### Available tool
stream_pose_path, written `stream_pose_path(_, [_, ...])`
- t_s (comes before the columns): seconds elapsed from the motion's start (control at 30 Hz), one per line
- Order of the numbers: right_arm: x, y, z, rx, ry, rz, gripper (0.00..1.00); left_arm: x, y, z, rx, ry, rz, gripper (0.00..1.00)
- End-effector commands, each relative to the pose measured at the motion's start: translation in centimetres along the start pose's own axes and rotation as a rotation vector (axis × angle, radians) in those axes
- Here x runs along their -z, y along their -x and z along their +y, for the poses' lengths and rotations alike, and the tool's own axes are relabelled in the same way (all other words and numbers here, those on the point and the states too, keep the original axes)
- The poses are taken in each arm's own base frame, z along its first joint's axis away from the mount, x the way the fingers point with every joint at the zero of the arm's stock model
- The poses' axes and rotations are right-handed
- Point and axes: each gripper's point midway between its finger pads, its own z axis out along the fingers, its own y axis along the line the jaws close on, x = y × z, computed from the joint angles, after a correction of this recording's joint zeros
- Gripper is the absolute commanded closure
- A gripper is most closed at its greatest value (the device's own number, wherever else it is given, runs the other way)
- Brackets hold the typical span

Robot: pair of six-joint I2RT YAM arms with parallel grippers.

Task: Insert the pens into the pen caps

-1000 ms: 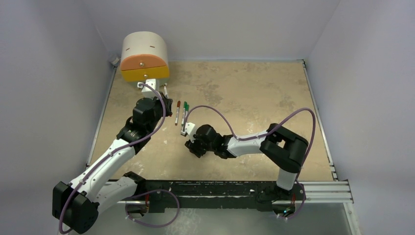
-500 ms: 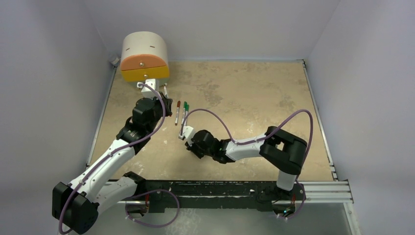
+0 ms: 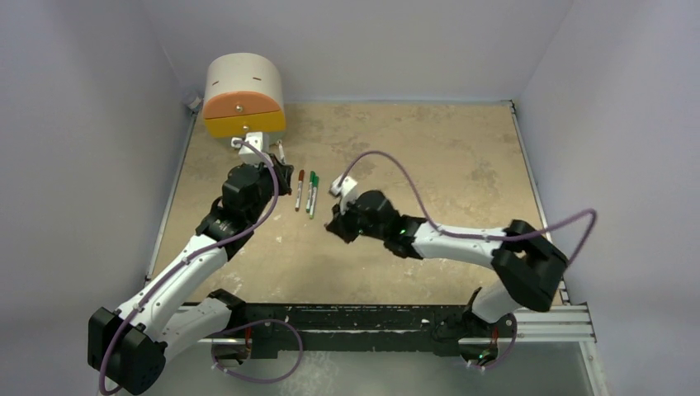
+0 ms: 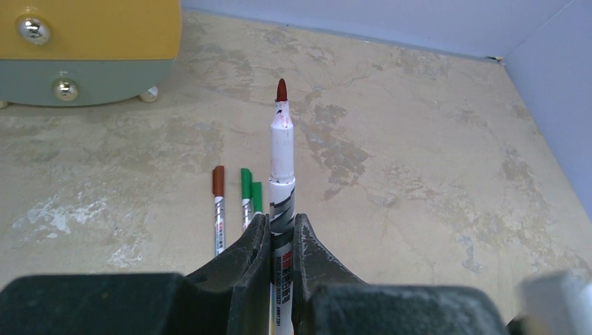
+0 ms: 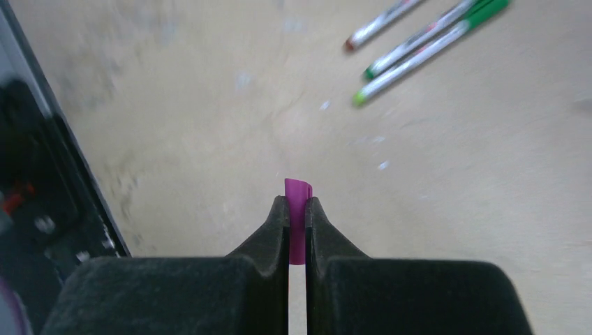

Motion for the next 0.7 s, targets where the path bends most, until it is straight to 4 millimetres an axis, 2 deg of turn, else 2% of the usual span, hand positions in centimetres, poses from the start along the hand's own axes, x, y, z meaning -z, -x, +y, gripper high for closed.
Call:
stream_pose_path(0.0, [5.4, 11.1, -1.1, -0.154, 0.112, -0.351, 1.00, 0.6, 3.7, -3.6, 0.042, -0.179, -0.114, 1.00])
stream_pose_path(0.13, [10.1, 17.7, -3.2, -0.139, 0.102, -0.565, 1.00, 1.8, 3.8, -9.1, 0.033, -0.495, -0.117, 1.00])
stream_pose_path(0.27, [15.9, 22.6, -4.3, -0.144, 0.187, -0.789, 1.00, 4.6, 5.1, -13.5, 0.104, -0.790, -0.176, 1.00])
stream_pose_path(0.4, [19.7, 26.3, -3.0, -0.091, 0.290, -0.924, 1.00, 7.4, 6.3, -15.5, 0.209, -0.990, -0.273, 1.00])
stream_pose_path(0.53, [22.8, 28.7, -1.7, -0.071, 0.383, -1.043, 1.00, 9.3, 7.2, -17.0, 0.261, -1.115, -0.341, 1.00])
stream_pose_path(0.67, [25.4, 30.6, -0.6, -0.023, 0.456, -1.138, 1.00, 10.0, 7.2, -18.3, 0.295, -1.170, -0.353, 1.00])
